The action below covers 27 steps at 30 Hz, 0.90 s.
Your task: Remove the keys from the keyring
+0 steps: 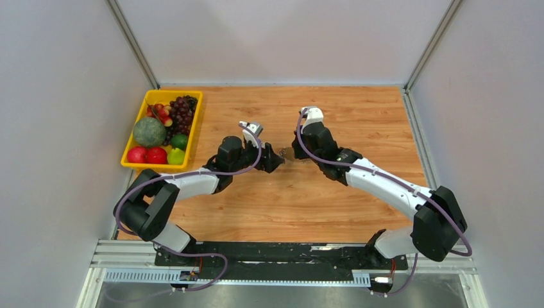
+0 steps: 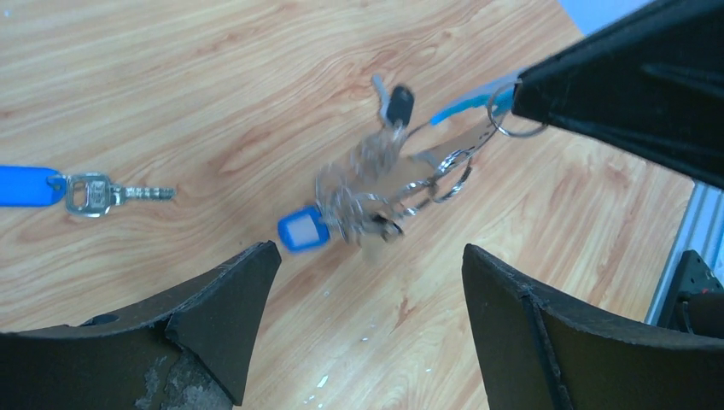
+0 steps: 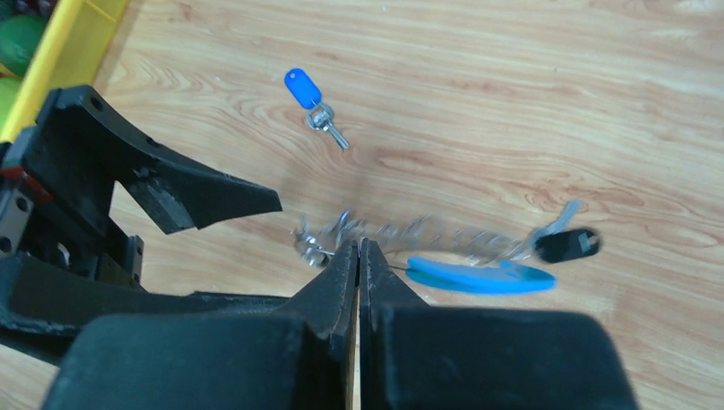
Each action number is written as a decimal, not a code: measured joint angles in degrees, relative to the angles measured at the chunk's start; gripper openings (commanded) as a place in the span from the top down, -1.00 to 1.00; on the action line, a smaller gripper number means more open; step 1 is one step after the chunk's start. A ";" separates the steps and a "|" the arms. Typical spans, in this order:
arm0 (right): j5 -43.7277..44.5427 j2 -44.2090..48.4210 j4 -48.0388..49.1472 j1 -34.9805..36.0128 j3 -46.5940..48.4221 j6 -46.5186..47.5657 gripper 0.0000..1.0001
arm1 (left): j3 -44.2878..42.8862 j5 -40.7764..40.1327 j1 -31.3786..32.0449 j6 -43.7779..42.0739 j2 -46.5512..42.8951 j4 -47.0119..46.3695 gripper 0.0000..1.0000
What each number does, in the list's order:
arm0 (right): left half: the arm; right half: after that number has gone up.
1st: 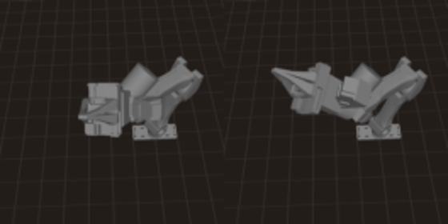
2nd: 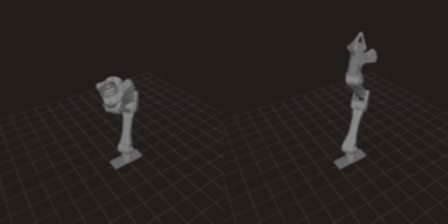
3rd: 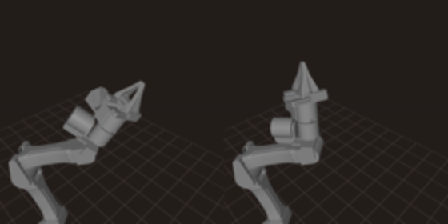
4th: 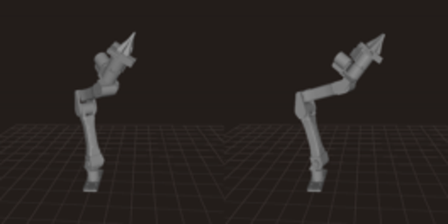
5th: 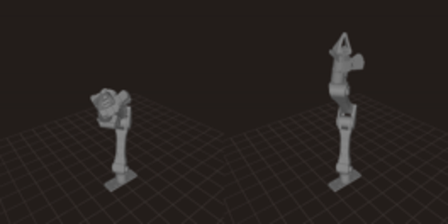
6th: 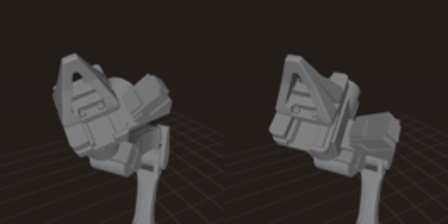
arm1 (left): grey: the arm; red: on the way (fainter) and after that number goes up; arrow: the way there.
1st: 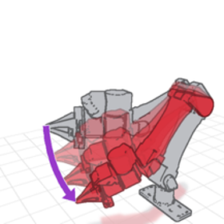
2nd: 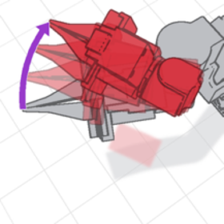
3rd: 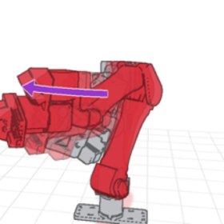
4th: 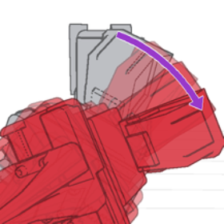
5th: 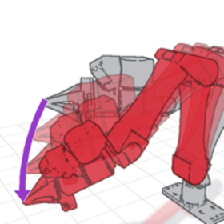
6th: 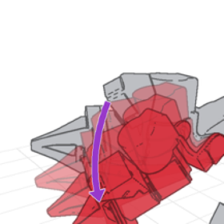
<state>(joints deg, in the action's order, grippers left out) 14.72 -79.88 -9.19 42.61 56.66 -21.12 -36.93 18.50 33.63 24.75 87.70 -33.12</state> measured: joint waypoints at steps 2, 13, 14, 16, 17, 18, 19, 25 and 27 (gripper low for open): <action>-0.07 0.94 -0.63 -0.02 1.07 0.07 1.00 | 0.76 0.00 0.46 -0.68 -1.38 -1.03 -0.68; -2.36 4.09 -4.17 -0.02 5.84 -0.37 0.99 | 5.22 -0.76 2.03 -3.91 -8.76 -6.25 -0.49; -2.43 4.17 -4.39 -0.02 6.10 -0.44 0.99 | 5.75 -1.05 2.03 -4.15 -9.46 -6.54 -0.49; -2.40 4.24 -4.85 -0.04 6.51 -0.63 0.99 | 6.73 -1.53 2.03 -4.61 -10.99 -6.67 -0.48; -2.38 4.26 -4.94 -0.04 6.56 -0.72 0.99 | 7.10 -1.77 2.03 -4.79 -11.69 -6.64 -0.48; -2.36 4.24 -5.18 -0.04 6.62 -0.83 0.99 | 7.26 -2.08 2.03 -5.03 -12.22 -6.62 -0.48; -2.34 4.26 -5.38 -0.04 6.64 -0.87 0.99 | 7.28 -2.19 2.01 -5.22 -12.61 -6.62 -0.48; -2.14 4.33 -6.99 -0.04 6.73 -1.07 0.99 | 7.28 -2.27 2.08 -5.84 -13.31 -6.91 -0.48; -1.99 4.35 -7.50 -0.04 6.91 -1.09 0.99 | 7.28 -2.16 2.08 -5.86 -13.31 -6.93 -0.37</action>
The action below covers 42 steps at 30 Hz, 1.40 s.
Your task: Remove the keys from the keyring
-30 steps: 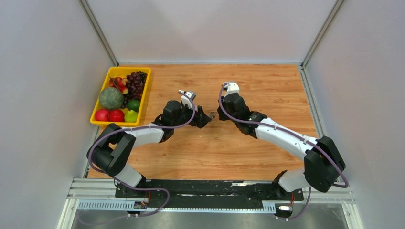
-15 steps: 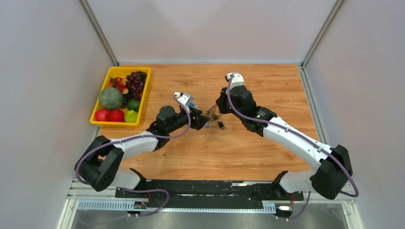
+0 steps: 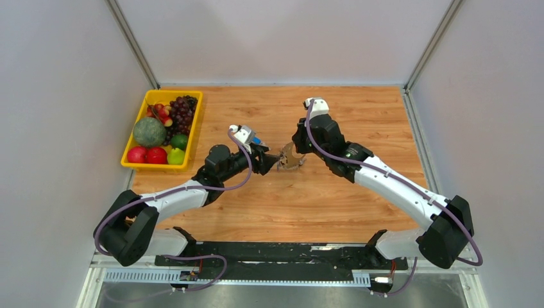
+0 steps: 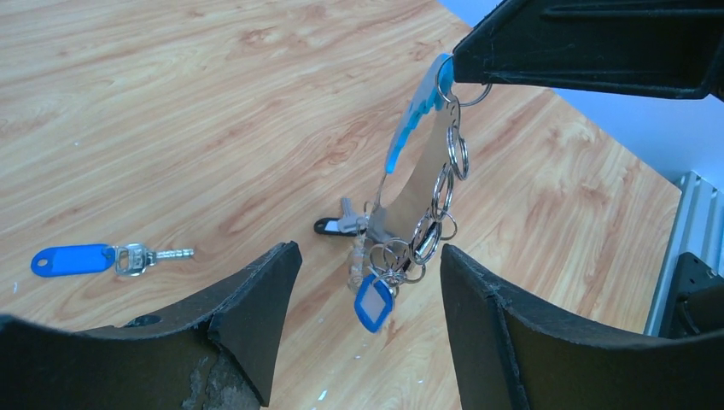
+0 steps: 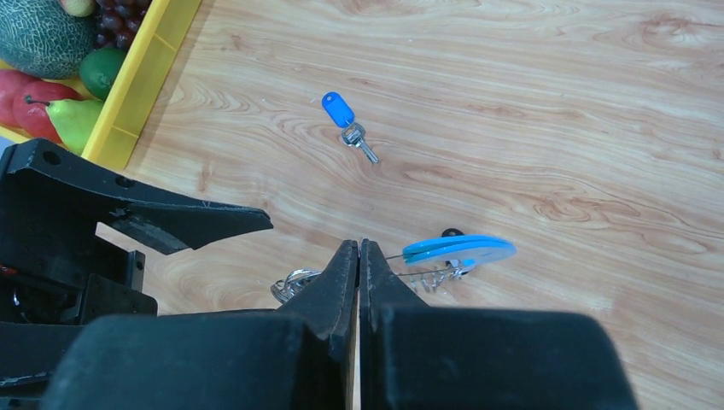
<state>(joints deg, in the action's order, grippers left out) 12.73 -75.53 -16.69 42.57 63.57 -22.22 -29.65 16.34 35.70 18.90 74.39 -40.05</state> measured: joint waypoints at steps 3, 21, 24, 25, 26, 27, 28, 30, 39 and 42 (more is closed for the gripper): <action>0.26 0.00 -0.66 0.00 0.63 -0.04 0.99 | 0.00 0.33 0.00 -0.20 0.00 0.00 -0.19; 1.25 0.76 -0.83 0.00 3.91 -0.22 0.98 | 0.00 3.06 0.11 -0.37 0.90 -0.04 0.01; 1.53 1.20 -1.16 0.00 4.00 -0.22 0.98 | 0.00 2.93 0.15 -0.37 0.90 -0.04 0.01; 1.57 1.42 -1.36 0.00 4.00 -0.22 0.98 | 0.00 2.93 0.17 -0.37 0.90 -0.04 0.01; 1.64 1.64 -1.57 0.00 4.07 -0.22 0.98 | 0.00 2.93 0.17 -0.37 0.90 -0.04 0.01; 1.68 1.73 -1.68 0.00 4.17 -0.22 0.98 | 0.00 2.93 0.17 -0.39 0.90 -0.04 0.01; 1.68 1.86 -1.86 0.00 4.44 -0.24 0.98 | 0.00 2.93 0.17 -0.39 0.92 -0.04 0.01; 1.66 2.05 -1.95 0.00 4.74 -0.24 0.98 | 0.00 2.84 0.17 -0.48 1.01 -0.04 0.04; 0.90 3.93 -2.49 0.00 5.22 -0.68 0.98 | -1.97 1.46 0.20 -2.23 4.79 2.12 0.15; 0.33 4.35 -2.62 0.00 5.22 -0.85 0.98 | -1.99 1.01 0.20 -2.75 4.85 2.62 0.13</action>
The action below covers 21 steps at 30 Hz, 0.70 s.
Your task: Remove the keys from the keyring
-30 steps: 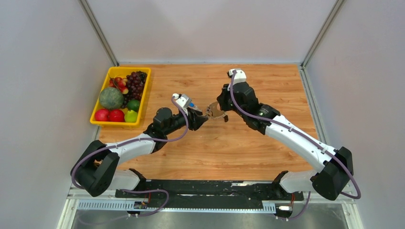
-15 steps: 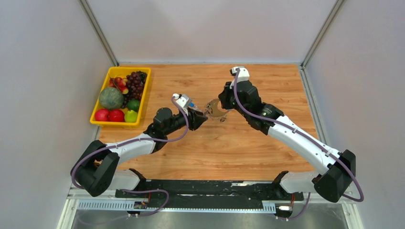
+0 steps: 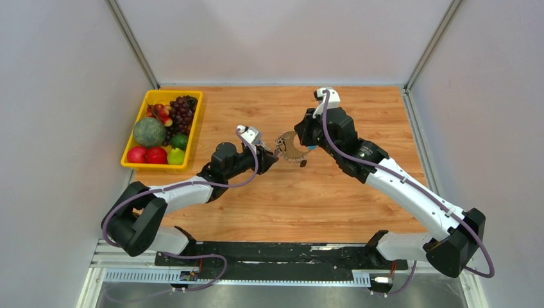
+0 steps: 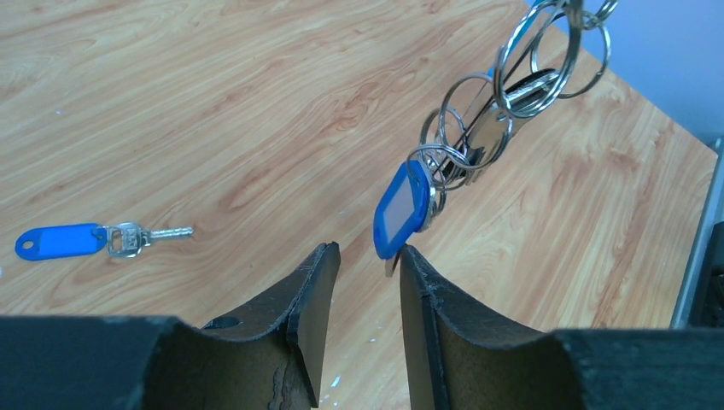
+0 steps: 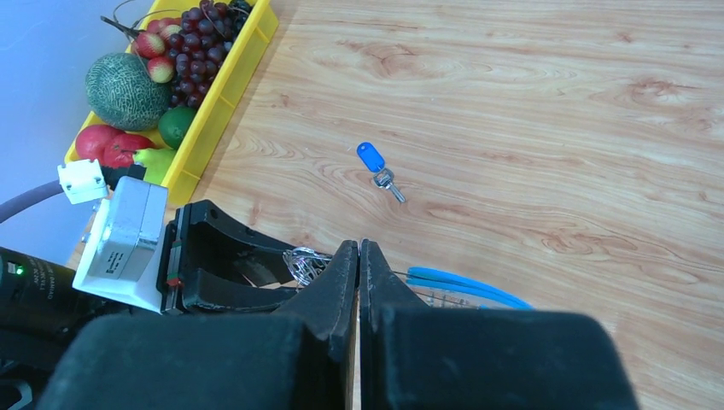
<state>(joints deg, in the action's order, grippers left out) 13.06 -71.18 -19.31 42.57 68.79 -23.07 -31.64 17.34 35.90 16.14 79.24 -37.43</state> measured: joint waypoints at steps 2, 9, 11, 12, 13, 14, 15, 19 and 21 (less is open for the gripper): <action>-0.50 0.26 -0.17 0.00 0.00 -0.22 0.98 | -0.04 -0.02 0.00 -0.22 0.00 0.00 0.02; -2.49 0.66 -0.24 0.00 0.00 -1.09 0.98 | -0.04 0.68 0.00 -1.40 0.00 0.02 0.09; -3.15 0.72 -0.22 0.00 0.00 -1.33 0.98 | -0.04 0.61 0.00 -1.73 0.00 0.09 0.15; -3.37 0.74 -0.24 0.00 0.00 -1.42 0.98 | -0.04 0.57 0.00 -1.99 0.00 0.24 0.19; -3.67 0.76 -0.24 0.00 0.00 -1.51 0.98 | -0.07 0.55 0.00 -2.19 0.00 0.44 0.21; -4.02 0.79 -0.24 0.00 0.00 -1.57 0.98 | -0.07 0.50 0.00 -2.36 0.00 0.59 0.22; -4.28 0.81 -0.24 0.00 0.00 -1.70 0.98 | -0.07 0.37 0.00 -2.49 0.00 0.79 0.22; -5.09 0.90 -0.26 0.00 -0.11 -2.08 0.99 | -0.24 -0.11 0.00 -3.10 -0.07 1.62 -0.15; -5.44 1.05 -0.28 0.00 -0.17 -2.19 0.99 | -0.39 -0.33 0.02 -3.45 -0.09 1.88 -0.18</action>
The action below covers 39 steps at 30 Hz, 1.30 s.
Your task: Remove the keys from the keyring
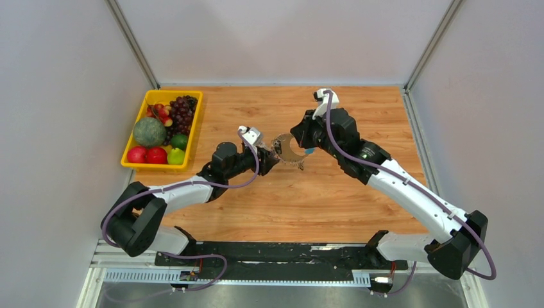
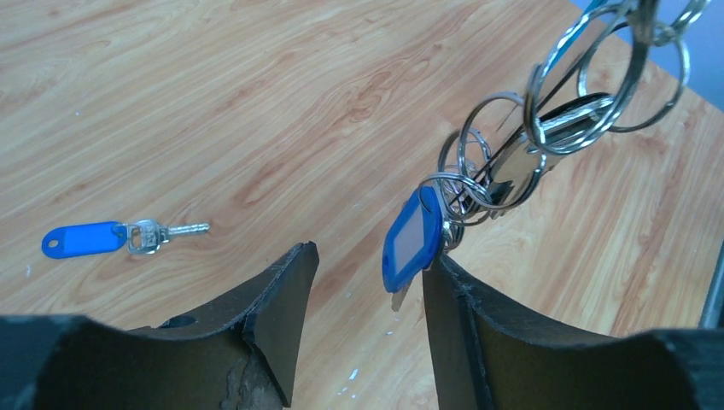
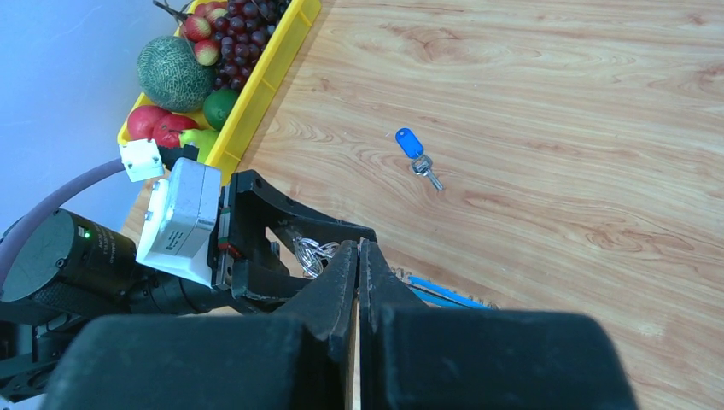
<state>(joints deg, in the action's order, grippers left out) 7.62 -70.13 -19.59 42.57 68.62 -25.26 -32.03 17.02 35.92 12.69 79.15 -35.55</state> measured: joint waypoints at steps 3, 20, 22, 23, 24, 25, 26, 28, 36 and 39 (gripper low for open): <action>-0.63 0.39 -0.07 0.00 -0.15 -0.17 0.99 | -0.02 -0.33 0.00 -0.15 -0.13 0.22 0.01; 1.75 4.96 -0.74 0.00 -5.07 -0.13 0.99 | -0.13 -1.79 0.00 -1.27 -2.67 1.18 1.00; 2.54 5.64 -0.90 0.00 -6.82 -0.11 0.99 | -0.42 -2.16 0.07 -1.29 -2.67 1.95 1.00; 2.84 5.99 -0.94 0.00 -7.89 -0.09 0.99 | -0.52 -2.27 0.11 -1.31 -2.67 2.23 1.00; 3.02 6.23 -0.98 0.00 -8.76 -0.07 0.99 | -0.66 -2.34 0.13 -1.31 -2.67 2.67 1.00; 3.28 6.43 -1.01 0.00 -9.77 -0.04 0.99 | -0.92 -2.51 0.24 -1.36 -2.67 3.32 1.00; 3.50 6.49 -1.03 0.00 -10.60 0.07 0.99 | -1.31 -2.67 0.52 -1.51 -2.67 4.17 1.00; 4.04 6.49 -1.01 0.00 -11.98 0.26 0.95 | -2.29 -3.48 1.31 -1.81 -2.67 6.08 1.00; 4.98 6.27 0.11 0.00 -15.52 4.26 -0.17 | -12.61 -9.49 5.75 -4.42 -2.67 21.33 1.00; 4.70 7.39 2.01 0.00 -17.92 6.88 -0.20 | -17.25 -9.44 5.97 -4.52 -2.64 28.33 1.00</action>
<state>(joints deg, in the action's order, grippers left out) 12.32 -62.74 -17.58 42.57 50.70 -18.37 -49.28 7.57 41.89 8.16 76.51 -7.22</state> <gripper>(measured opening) 0.585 0.027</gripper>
